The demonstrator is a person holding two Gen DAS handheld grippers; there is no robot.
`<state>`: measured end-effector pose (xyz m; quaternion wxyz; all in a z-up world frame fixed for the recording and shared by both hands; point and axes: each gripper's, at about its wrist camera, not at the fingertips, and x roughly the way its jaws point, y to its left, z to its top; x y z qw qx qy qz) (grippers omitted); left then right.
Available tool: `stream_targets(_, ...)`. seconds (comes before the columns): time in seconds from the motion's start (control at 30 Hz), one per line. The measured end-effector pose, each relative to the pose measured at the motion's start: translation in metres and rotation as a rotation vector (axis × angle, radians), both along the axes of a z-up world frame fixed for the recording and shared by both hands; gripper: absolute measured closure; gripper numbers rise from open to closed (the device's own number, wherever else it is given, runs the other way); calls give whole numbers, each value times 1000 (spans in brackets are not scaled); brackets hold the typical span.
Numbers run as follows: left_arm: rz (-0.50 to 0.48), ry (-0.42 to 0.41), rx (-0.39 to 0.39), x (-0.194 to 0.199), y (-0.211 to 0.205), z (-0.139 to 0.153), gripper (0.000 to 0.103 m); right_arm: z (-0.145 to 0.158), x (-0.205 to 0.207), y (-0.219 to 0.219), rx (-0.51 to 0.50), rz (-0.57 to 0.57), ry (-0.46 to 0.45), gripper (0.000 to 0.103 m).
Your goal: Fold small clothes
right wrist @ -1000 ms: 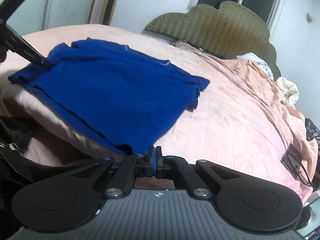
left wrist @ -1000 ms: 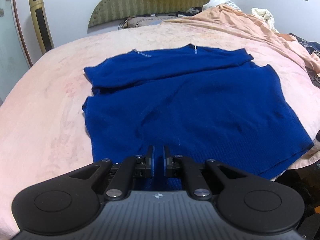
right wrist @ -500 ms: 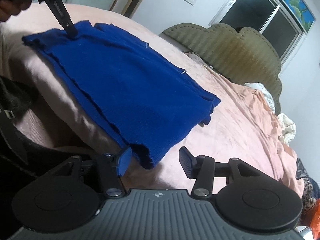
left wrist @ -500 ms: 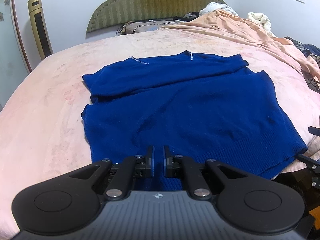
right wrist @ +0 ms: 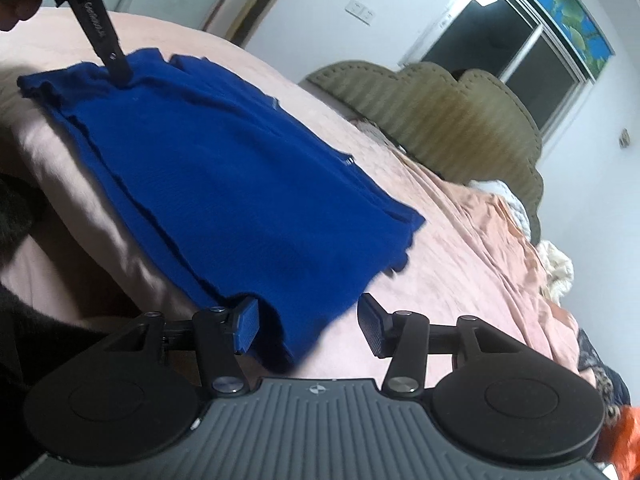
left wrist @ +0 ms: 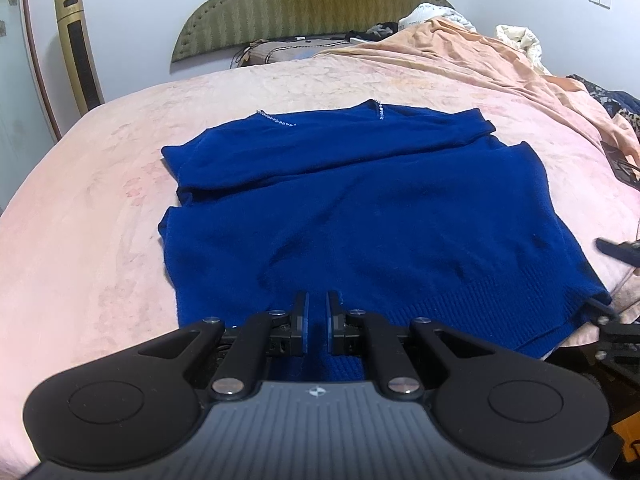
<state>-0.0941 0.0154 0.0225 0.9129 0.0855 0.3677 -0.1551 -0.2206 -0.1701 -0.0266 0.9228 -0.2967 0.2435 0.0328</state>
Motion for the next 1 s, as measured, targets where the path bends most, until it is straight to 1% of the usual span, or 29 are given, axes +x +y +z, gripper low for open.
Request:
stream_targets(0.07,-3,-2,1,0,-1,1,95,-2,5,7,9,25,-6,62)
stream_targets(0.13,-6,-7,3,-1,-2,2,95,-4,12,9,41,34,-3,99)
stream_targets(0.17,-6,-10,2,-1,-2,3,95,-5,15,10,52,22,1,96)
stream_targets(0.2,-5,-13,1,-1,-2,4,95,-6,15,9,55,11,-4,98)
stream_targets(0.23,-4,-14,-1,-1,-2,5,95,-7,14,8,56,4,-12,102)
stream_targets(0.27,-2,-14,-4,-2,-1,6,95,-6,12,5,64,-5,-18,103)
stream_targets(0.4,-8,-21,-9,-2,-1,8,95,9,-6,-12,118,-41,-18,103)
stream_targets(0.5,-14,-14,1,-3,-2,5,95,16,-13,-25,145,-61,17,103)
stream_targets(0.57,-16,-4,14,-2,-3,2,95,13,-11,-30,152,-71,44,103)
stream_targets(0.6,-13,1,21,-2,-2,0,95,10,-8,-31,157,-70,84,96)
stream_targets(0.67,-9,12,30,-1,0,-3,95,4,-5,-30,157,-68,98,92)
stream_targets(0.7,-7,19,34,-1,2,-5,95,4,-5,-30,157,-56,110,88)
stream_targets(0.8,3,49,35,0,9,-9,95,13,-11,-38,192,-12,142,73)
stream_targets(0.9,13,73,28,-1,16,-14,95,29,-19,-56,280,12,160,72)
stream_targets(0.97,18,74,30,-3,19,-15,95,39,-21,-67,362,16,143,72)
stream_targets(1.0,18,70,30,-5,20,-14,95,42,-20,-71,410,14,125,71)
